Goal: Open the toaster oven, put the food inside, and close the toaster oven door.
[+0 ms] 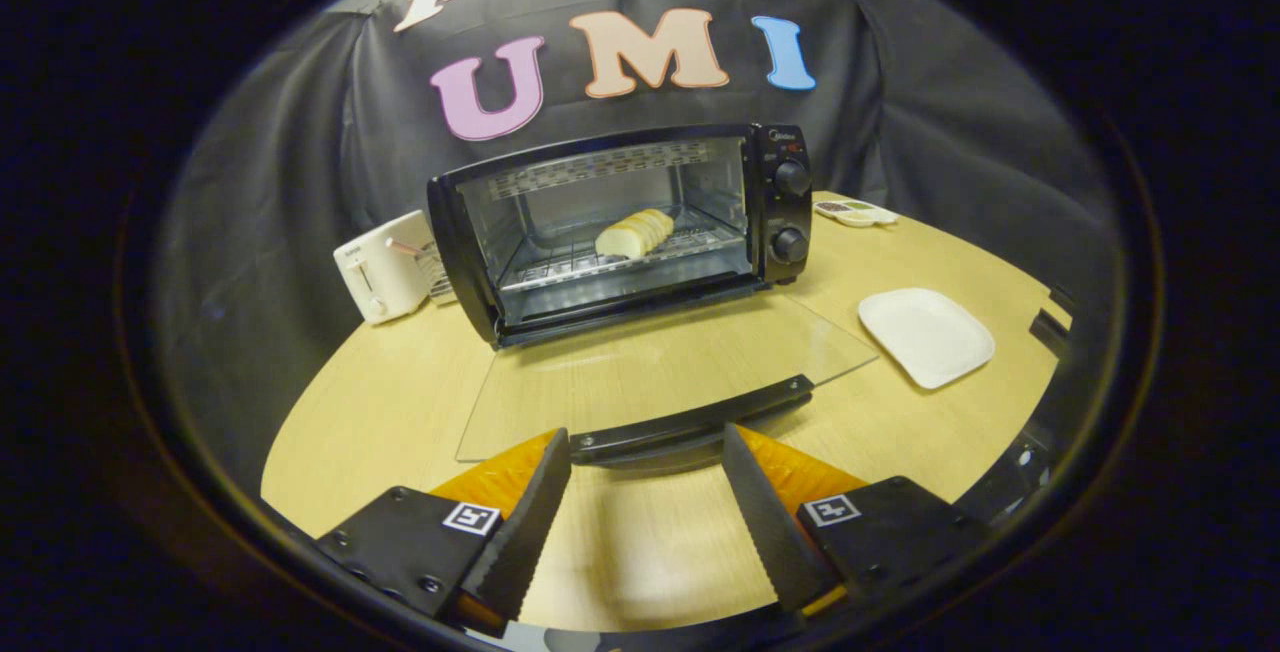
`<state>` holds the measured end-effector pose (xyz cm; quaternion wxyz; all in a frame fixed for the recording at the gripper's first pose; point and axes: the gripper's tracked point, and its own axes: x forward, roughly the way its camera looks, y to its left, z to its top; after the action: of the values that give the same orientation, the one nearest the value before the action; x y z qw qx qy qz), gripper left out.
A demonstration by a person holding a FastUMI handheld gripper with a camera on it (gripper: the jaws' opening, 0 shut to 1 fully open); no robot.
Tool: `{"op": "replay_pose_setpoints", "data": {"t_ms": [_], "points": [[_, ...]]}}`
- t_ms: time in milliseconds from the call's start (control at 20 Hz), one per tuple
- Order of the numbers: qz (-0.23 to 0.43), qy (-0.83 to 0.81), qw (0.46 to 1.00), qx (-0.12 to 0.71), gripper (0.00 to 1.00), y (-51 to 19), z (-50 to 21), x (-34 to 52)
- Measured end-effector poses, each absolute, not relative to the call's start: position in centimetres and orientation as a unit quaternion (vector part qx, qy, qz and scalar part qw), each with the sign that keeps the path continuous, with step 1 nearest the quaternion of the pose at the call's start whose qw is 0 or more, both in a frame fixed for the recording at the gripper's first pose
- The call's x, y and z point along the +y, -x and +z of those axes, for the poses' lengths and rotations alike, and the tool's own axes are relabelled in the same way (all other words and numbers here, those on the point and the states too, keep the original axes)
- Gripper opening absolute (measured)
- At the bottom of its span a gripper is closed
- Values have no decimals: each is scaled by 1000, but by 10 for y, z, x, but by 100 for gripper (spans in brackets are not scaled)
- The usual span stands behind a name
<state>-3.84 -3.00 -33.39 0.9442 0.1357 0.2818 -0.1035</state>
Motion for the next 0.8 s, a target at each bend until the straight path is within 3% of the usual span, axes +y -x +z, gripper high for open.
{"op": "replay_pose_setpoints", "data": {"t_ms": [450, 800], "points": [[-93, -154, 941, 288, 94, 42, -344, -30], [-46, -128, 956, 259, 95, 31, -330, -28]]}}
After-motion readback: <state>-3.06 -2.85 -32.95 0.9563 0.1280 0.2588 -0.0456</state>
